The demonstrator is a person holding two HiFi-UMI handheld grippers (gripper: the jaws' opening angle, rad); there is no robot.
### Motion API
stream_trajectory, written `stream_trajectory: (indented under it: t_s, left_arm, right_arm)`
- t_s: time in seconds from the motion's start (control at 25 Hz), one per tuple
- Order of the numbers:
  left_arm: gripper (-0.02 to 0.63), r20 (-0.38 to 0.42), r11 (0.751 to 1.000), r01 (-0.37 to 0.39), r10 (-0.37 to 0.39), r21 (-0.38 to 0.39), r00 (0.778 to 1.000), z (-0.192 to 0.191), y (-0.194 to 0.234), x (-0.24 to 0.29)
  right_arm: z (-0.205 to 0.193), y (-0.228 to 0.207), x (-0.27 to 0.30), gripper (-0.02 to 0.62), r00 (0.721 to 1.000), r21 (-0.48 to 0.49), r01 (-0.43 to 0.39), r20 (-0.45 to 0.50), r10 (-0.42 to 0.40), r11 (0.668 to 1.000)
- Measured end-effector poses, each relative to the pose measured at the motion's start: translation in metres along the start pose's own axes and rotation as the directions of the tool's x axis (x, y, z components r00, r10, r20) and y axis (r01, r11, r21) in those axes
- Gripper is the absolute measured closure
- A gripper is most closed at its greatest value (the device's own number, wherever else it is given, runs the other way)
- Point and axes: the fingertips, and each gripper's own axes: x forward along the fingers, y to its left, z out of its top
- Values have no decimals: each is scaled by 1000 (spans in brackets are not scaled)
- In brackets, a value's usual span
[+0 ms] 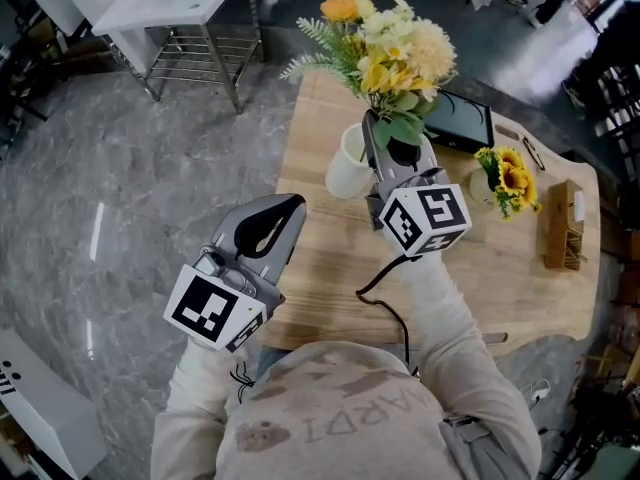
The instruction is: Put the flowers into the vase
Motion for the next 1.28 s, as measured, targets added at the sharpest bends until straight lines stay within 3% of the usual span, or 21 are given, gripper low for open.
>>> stream_trajectory:
  t_s: [0.2, 0.44, 0.68, 1.04, 1.28]
  left_arm:
    - [604, -15, 1000, 15, -15, -23, 1000, 1, 7, 12]
    - [604, -18, 999, 22, -22, -26, 1000, -3, 7, 16]
    - [604, -18, 1000, 21, -21, -18, 1000, -5, 6, 14]
    - [604, -17, 1000, 18, -18, -7, 1000, -2, -8, 11]
    - [604, -11, 1000, 23, -23, 2, 1000, -2, -14, 6]
  right_arm:
    - [-23, -9, -1, 528, 997, -9, 19, -70, -20, 1000]
    - [-47, -9, -6, 498, 986, -101, 29, -158, -45, 994]
    - [-65, -7, -16, 440, 949, -178, 42, -300, -95, 983]
    - [-69, -7, -37, 376, 906, -112, 65, -410, -105, 992]
    - [-64, 3, -42, 373, 876, -297, 53, -444, -187, 954]
